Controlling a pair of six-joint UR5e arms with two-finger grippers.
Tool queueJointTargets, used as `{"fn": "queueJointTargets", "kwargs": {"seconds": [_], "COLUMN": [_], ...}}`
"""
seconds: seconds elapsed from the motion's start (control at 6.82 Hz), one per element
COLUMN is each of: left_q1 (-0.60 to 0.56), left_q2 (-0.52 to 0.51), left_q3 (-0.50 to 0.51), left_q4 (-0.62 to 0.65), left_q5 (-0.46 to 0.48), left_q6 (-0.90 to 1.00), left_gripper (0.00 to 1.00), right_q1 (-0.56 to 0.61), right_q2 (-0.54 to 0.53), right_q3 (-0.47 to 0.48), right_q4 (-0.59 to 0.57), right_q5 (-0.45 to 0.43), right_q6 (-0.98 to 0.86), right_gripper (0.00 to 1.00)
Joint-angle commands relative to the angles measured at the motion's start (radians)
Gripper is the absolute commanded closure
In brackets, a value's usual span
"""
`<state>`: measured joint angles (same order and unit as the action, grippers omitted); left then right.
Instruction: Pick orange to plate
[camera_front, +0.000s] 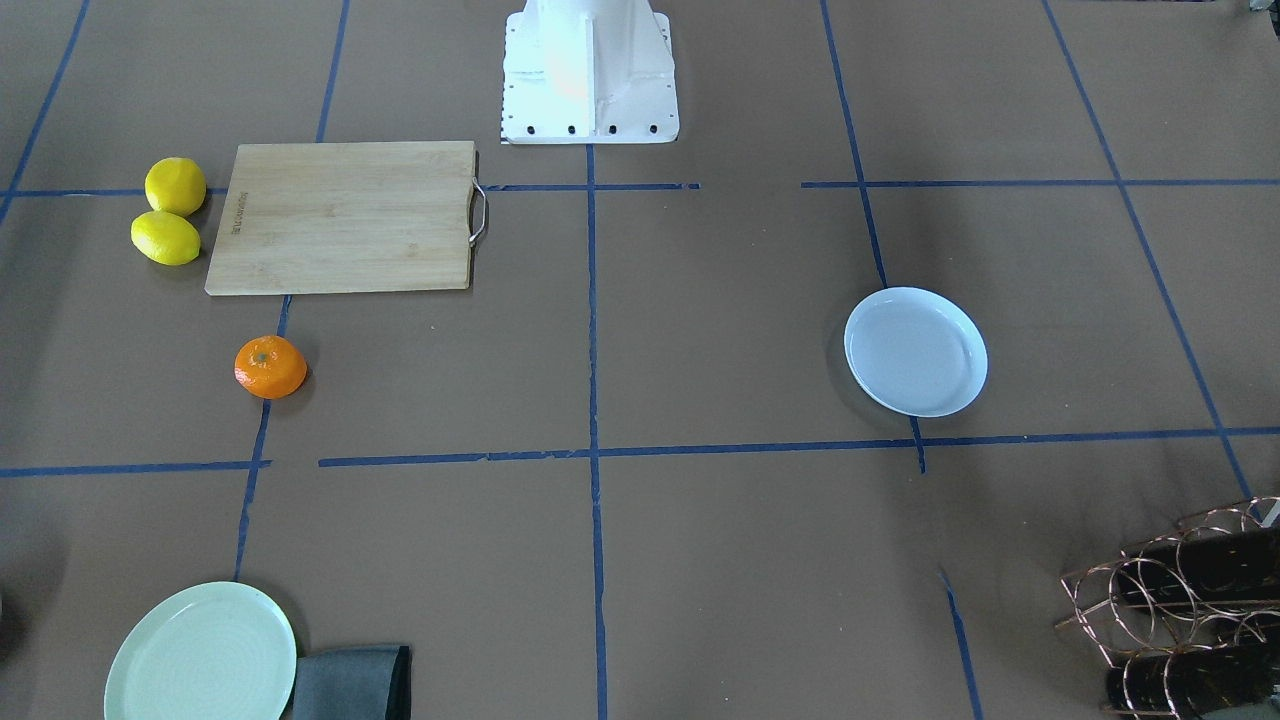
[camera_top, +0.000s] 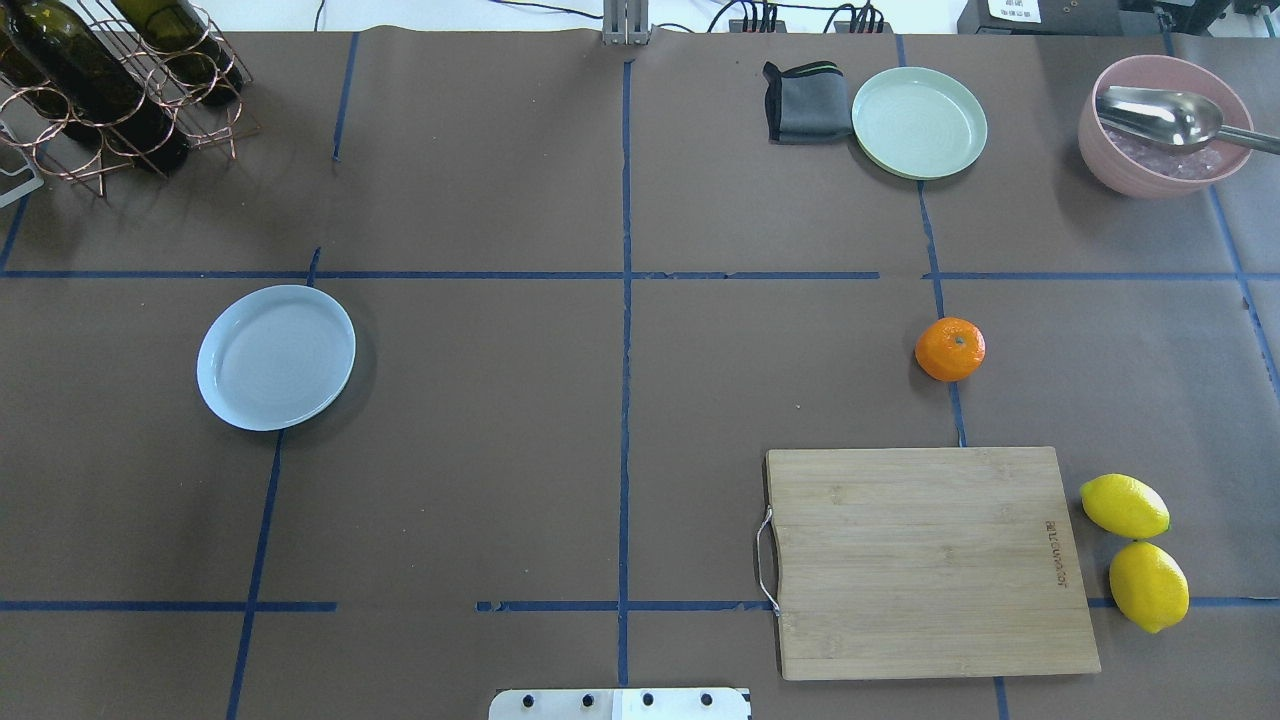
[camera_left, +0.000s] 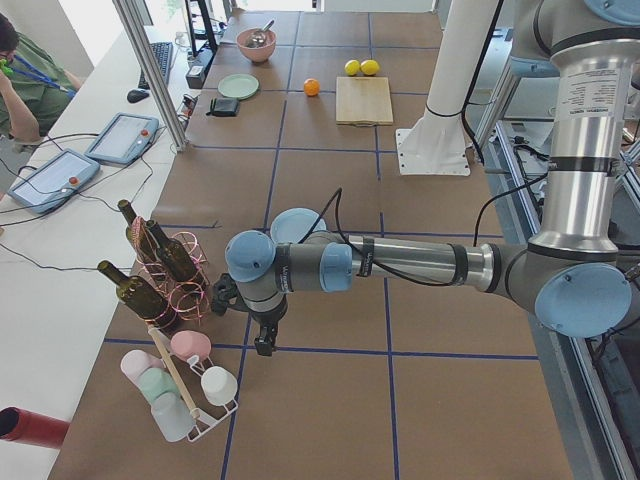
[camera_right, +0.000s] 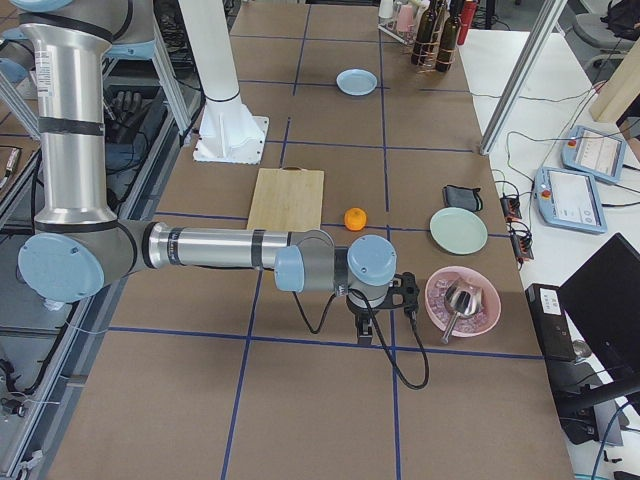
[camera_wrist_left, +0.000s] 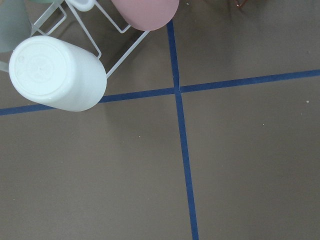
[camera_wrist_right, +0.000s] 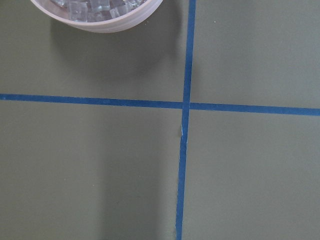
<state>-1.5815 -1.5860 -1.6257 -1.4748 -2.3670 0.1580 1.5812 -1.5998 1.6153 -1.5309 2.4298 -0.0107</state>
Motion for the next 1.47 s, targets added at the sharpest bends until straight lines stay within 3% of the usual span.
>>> {"fn": "queueJointTargets", "kwargs": {"seconds": [0.0,0.29,0.73,1.32], "left_q1": [0.000,0.002,0.024,0.026], "left_q2": [-0.008,-0.029,-0.080,-0.086], "left_q3": [-0.003,-0.013,-0.022,-0.017], "left_q4": [0.001,-0.010,-0.143,-0.150], "left_q5": [0.002,0.000,0.003,-0.003], "left_q6": [0.000,0.012,-0.001,-0.061], "left_gripper": [0.00,0.00,0.00,0.00], "right_q1": [0.000,0.000,0.005,-0.001], "right_q2": [-0.002,0.001,0.012,0.063], "right_q3": [0.000,0.001,0.018,0.024], "right_q4": [0.006,0.008,0.009,0.006], "right_q5": [-0.002,-0.002,0.003,0.005], "right_q6": [-0.002,0.000,0.003,0.000], "right_gripper": [0.00,0.00,0.00,0.00]}}
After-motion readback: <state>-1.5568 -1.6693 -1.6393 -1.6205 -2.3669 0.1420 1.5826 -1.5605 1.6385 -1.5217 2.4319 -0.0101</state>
